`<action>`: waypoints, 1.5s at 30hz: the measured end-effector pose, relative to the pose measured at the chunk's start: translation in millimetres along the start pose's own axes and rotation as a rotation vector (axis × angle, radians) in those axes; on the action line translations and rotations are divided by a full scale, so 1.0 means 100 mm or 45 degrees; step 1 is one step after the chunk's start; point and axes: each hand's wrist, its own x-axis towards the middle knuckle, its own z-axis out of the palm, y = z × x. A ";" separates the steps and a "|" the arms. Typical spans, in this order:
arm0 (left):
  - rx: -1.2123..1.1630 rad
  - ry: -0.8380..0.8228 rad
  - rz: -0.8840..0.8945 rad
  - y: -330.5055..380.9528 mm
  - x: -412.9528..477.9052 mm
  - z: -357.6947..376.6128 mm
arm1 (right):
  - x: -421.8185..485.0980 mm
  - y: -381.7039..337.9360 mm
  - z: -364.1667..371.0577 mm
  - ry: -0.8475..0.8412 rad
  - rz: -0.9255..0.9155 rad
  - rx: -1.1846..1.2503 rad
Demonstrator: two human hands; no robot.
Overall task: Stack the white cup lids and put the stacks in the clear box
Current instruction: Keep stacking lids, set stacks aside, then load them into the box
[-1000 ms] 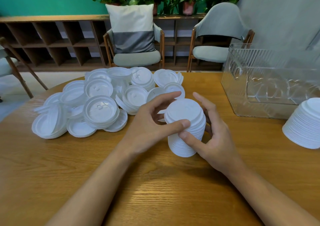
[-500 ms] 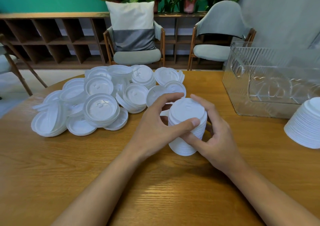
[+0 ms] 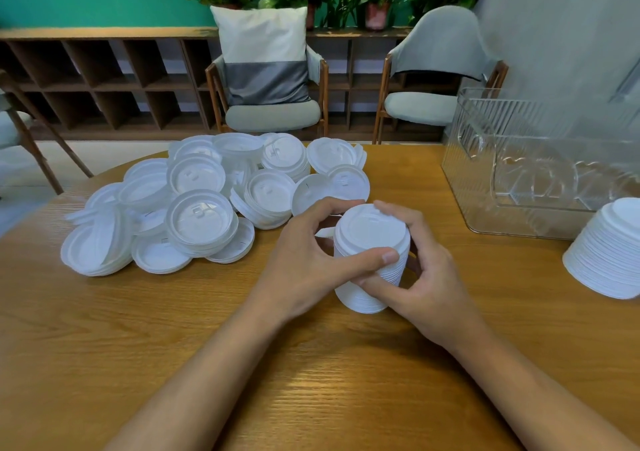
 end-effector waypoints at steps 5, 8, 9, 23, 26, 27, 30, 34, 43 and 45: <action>-0.051 0.104 0.059 -0.16 0.05 -0.09 | 0.01 0.02 -0.01 0.068 -0.022 -0.050; 0.237 0.307 0.116 -0.30 0.09 -0.11 | 0.01 0.02 -0.06 0.127 -0.037 -0.054; 0.411 0.307 0.170 -0.35 0.10 -0.10 | 0.02 0.02 -0.07 0.145 -0.049 -0.052; 0.750 0.198 0.301 -0.54 0.16 -0.07 | 0.02 -0.01 -0.06 0.147 -0.052 -0.042; 0.679 0.266 0.293 -0.52 0.16 -0.09 | 0.03 -0.01 -0.06 0.141 -0.048 -0.038; 0.657 0.280 0.291 -0.51 0.16 -0.10 | 0.03 -0.01 -0.06 0.138 -0.047 -0.039; 0.564 0.312 0.267 -0.46 0.15 -0.10 | 0.03 0.01 -0.06 0.133 -0.039 -0.039; 0.315 0.403 0.144 -0.33 0.12 -0.10 | 0.03 0.01 -0.07 0.126 -0.036 -0.048; -0.399 0.439 -0.051 -0.06 0.11 -0.15 | 0.02 0.04 -0.07 0.194 -0.042 -0.064; -0.590 0.386 -0.062 -0.04 0.12 -0.16 | 0.02 0.04 -0.06 0.195 -0.037 -0.066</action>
